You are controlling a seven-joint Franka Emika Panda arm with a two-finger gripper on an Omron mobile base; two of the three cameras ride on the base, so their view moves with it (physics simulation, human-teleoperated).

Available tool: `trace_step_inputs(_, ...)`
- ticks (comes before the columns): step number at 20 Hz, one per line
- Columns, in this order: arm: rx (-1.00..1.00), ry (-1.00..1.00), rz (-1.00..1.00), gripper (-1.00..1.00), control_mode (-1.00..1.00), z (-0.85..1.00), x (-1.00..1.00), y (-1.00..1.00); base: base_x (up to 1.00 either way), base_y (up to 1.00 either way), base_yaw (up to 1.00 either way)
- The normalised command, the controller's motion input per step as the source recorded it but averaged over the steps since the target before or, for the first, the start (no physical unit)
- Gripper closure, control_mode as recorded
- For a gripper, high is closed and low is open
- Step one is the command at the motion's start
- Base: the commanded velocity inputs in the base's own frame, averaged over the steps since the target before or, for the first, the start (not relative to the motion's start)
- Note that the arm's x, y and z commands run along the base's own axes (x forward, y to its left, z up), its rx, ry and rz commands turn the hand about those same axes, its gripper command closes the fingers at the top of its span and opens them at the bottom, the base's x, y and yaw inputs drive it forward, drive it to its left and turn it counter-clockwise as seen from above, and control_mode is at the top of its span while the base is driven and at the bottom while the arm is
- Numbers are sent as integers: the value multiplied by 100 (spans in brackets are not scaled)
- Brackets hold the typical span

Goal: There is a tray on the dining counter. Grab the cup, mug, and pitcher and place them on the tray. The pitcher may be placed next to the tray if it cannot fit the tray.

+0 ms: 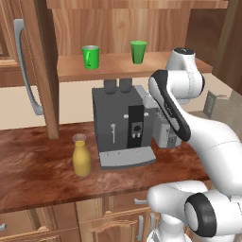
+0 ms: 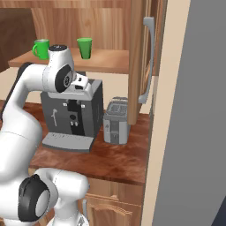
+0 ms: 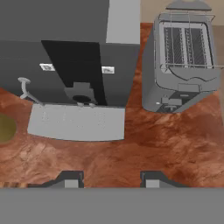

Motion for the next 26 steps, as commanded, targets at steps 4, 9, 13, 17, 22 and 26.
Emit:
trace_step_inputs(4, 0, 0, -5, -100, -100, 0, 0, 0, 0, 0, 0)
trace_step_inputs(9, 0, 0, -19, -100, -100, 6, 0, 0, 0, 0, 0)
trace_step_inputs(13, 3, 0, -29, -100, -100, 17, -3, 0, 0, 0, 0)
trace_step_inputs(17, 7, -3, -30, -100, -100, 17, -6, 0, 0, 0, 0)
trace_step_inputs(22, 12, -4, -29, -100, -100, 24, -16, -1, 0, 0, 0)
trace_step_inputs(26, 11, -11, -21, -100, -100, 29, -17, -2, 0, 0, 0)
